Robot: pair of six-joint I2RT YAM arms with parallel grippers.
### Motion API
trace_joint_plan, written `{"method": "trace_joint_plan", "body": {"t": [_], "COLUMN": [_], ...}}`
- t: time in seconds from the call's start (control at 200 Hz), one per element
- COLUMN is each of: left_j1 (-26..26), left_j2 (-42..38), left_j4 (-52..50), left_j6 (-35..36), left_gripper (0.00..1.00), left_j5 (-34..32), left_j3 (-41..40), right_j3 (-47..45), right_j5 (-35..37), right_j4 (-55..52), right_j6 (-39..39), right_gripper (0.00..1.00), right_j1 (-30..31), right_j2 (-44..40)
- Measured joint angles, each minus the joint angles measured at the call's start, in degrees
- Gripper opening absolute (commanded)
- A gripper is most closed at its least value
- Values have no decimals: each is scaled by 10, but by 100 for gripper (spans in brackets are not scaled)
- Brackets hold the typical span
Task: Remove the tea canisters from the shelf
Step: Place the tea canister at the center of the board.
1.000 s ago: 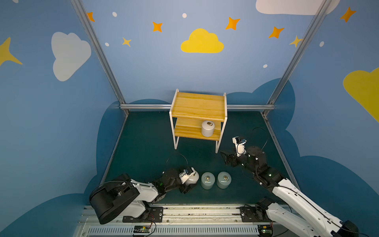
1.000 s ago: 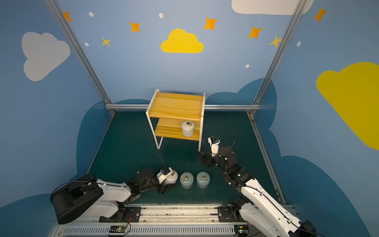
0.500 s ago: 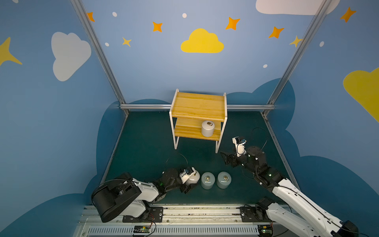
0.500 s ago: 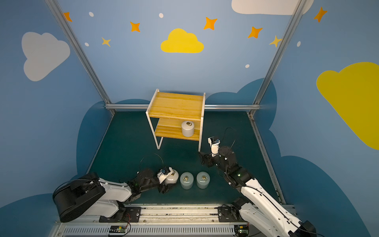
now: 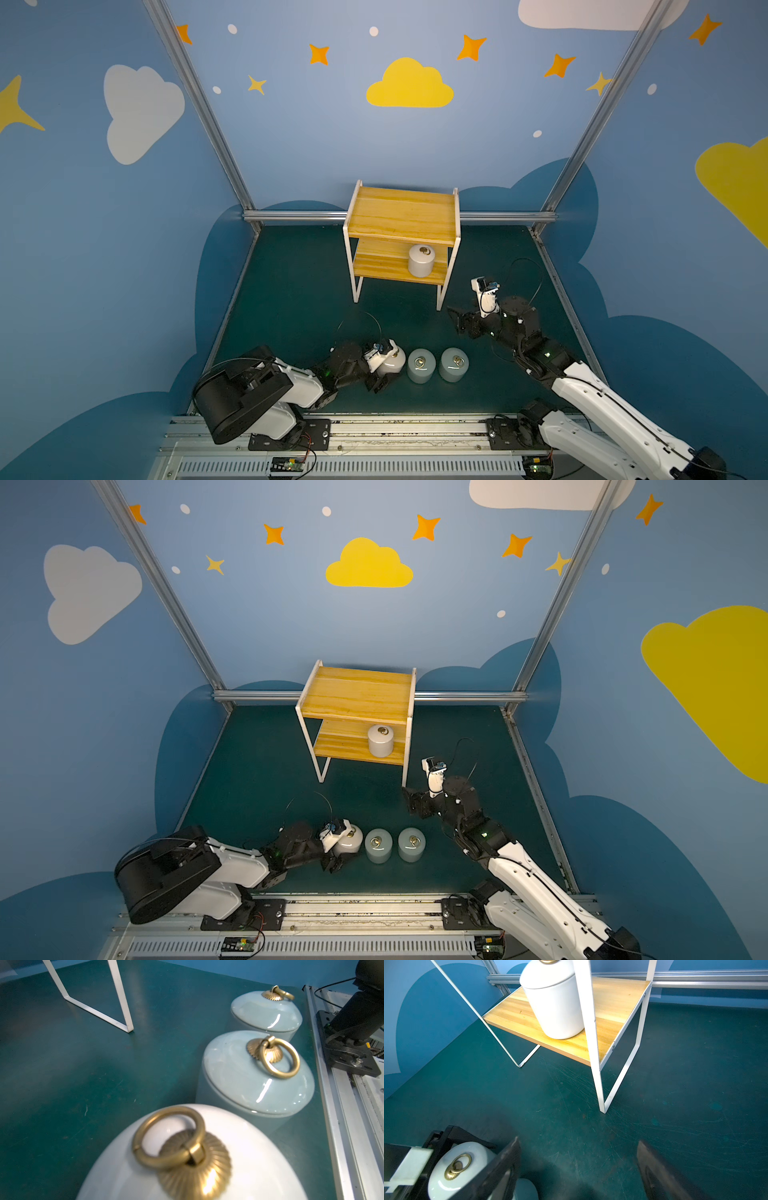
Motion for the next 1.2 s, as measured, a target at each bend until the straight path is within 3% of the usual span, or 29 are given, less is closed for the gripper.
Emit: {"method": "trace_joint_plan", "body": {"t": [0.395,1.202], "left_j1": [-11,-21], "left_j2": [-6,-9], "left_j4": [0,-9], "left_j6": [0,-4], "left_gripper": [83,85], "left_j5": [-1,-29], "left_j3": [-1,0], "right_j3": [0,0], "right_j5": [-2,-3], "right_j4": [0,0], "right_j6": [0,0], "right_gripper": [89,89], "right_j1": [0,-4], "right_j2": [0,-2]}}
